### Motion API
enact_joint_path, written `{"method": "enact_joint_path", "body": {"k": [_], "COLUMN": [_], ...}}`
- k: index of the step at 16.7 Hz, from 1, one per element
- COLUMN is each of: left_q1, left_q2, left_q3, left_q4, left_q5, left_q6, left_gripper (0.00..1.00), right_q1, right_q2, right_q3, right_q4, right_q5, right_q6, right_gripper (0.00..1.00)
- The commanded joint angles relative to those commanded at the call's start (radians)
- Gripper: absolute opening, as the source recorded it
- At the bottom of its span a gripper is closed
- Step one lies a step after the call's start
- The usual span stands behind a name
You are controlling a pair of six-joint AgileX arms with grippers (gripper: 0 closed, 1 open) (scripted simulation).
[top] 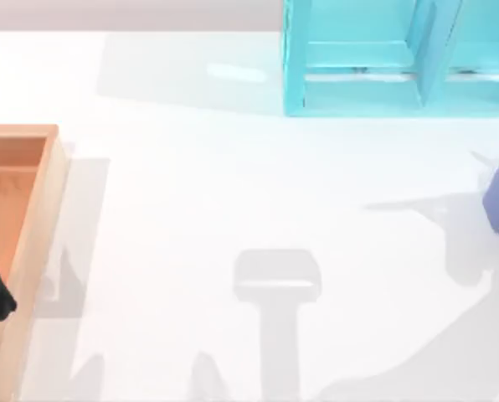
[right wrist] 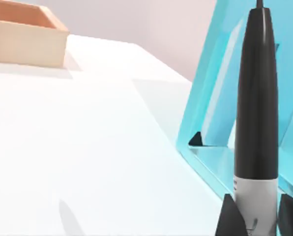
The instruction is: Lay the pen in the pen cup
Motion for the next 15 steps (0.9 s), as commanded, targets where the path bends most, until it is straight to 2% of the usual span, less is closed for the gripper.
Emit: {"method": "enact_joint_path", "body": {"k": [3,9,14,15], "left_q1": [0.0,0.0,0.0,0.0], "left_q2": [0.0,0.0,0.0,0.0], "left_q3": [0.0,0.0,0.0,0.0], "left_q4": [0.0,0.0,0.0,0.0], "left_q5": [0.0,0.0,0.0,0.0], "left_q6": [0.0,0.0,0.0,0.0], "left_gripper": [1.0,1.0,1.0,1.0], "right_q1": [-0.002,-0.006,-0.006,-0.006], "right_q2": [-0.017,-0.075,-0.092,-0.092], "right_q3": [0.017,0.047,0.051,0.051], "right_q4": [-0.069,-0.336,-0.36,-0.36], "right_q5": [-0.069,-0.308,-0.333,-0.333], "right_q6": [-0.021,-0.059,-0.065,-0.065], "right_gripper": [0.0,0.0,0.0,0.08]}}
